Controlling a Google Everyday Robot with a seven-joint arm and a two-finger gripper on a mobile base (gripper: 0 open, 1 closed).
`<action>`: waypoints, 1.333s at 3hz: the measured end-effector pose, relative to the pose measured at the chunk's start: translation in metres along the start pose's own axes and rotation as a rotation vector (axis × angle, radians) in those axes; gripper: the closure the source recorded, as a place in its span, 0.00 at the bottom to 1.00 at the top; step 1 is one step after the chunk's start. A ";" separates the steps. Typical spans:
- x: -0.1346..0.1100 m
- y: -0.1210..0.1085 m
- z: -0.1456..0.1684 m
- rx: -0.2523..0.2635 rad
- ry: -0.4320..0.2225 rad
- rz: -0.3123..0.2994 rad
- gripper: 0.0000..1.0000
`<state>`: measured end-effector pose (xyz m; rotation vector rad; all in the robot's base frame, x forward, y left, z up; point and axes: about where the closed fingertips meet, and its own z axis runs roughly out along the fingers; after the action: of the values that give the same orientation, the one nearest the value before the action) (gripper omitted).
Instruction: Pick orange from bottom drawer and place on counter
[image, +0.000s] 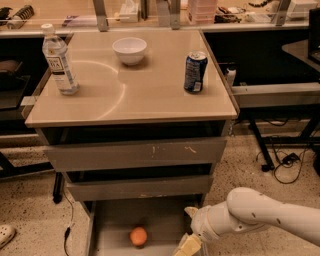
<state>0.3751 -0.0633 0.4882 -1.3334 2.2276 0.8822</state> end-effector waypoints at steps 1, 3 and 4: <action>0.010 -0.030 0.039 -0.011 -0.017 -0.071 0.00; 0.044 -0.090 0.114 -0.040 -0.060 -0.081 0.00; 0.044 -0.090 0.114 -0.040 -0.060 -0.081 0.00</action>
Offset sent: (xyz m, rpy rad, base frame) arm 0.0824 0.0151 -0.1432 0.0799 -0.1370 0.0918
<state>0.4362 -0.0436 0.3499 -1.3869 2.1059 0.9297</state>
